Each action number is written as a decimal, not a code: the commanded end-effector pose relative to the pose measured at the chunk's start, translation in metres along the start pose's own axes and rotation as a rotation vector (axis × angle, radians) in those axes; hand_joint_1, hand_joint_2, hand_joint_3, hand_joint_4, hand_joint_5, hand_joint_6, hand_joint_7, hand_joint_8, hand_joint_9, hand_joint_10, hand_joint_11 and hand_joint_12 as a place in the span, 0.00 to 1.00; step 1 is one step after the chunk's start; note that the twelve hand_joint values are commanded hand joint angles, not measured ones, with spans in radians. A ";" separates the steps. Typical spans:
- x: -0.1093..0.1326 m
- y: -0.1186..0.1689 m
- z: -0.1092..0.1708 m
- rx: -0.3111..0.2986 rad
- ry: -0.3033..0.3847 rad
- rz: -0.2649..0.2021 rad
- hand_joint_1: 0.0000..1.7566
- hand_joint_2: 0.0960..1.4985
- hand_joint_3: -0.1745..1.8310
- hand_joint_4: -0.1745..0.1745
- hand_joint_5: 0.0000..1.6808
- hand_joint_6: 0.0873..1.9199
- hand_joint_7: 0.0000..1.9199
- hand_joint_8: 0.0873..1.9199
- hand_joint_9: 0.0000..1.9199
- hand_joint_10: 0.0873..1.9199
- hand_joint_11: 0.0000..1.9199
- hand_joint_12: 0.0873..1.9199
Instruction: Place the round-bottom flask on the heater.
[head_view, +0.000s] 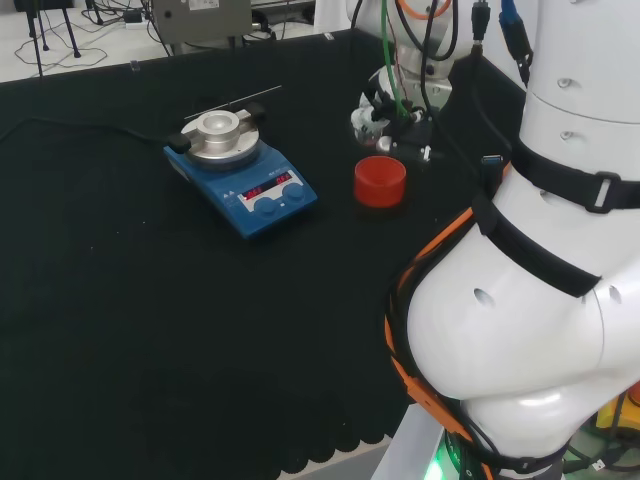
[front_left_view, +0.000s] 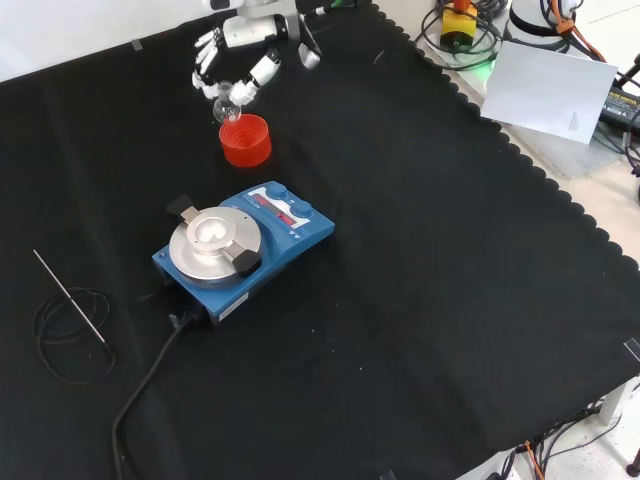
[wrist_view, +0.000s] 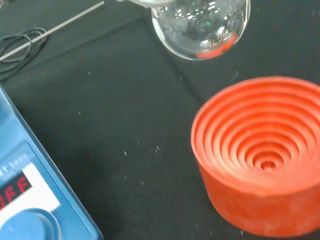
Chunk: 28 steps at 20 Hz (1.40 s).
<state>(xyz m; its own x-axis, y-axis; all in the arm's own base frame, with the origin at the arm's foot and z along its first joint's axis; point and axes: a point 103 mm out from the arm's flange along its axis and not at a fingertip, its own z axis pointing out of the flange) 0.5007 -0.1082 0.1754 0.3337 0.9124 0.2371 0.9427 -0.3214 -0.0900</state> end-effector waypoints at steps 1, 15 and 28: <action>0.020 -0.001 -0.026 0.000 -0.023 -0.024 0.61 0.73 0.00 1.00 0.68 0.38 0.30 0.26 0.37 0.25 0.16 0.65; 0.102 0.008 -0.050 0.024 -0.038 -0.149 0.62 0.72 0.00 1.00 0.68 0.38 0.29 0.26 0.37 0.25 0.15 0.65; 0.195 0.039 -0.039 0.085 -0.066 -0.265 0.62 0.72 0.00 1.00 0.69 0.38 0.29 0.26 0.37 0.24 0.16 0.65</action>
<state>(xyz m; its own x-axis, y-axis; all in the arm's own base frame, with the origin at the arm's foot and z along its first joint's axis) 0.5831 0.0067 0.2635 0.1266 0.9707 0.2043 0.9907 -0.1133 -0.0756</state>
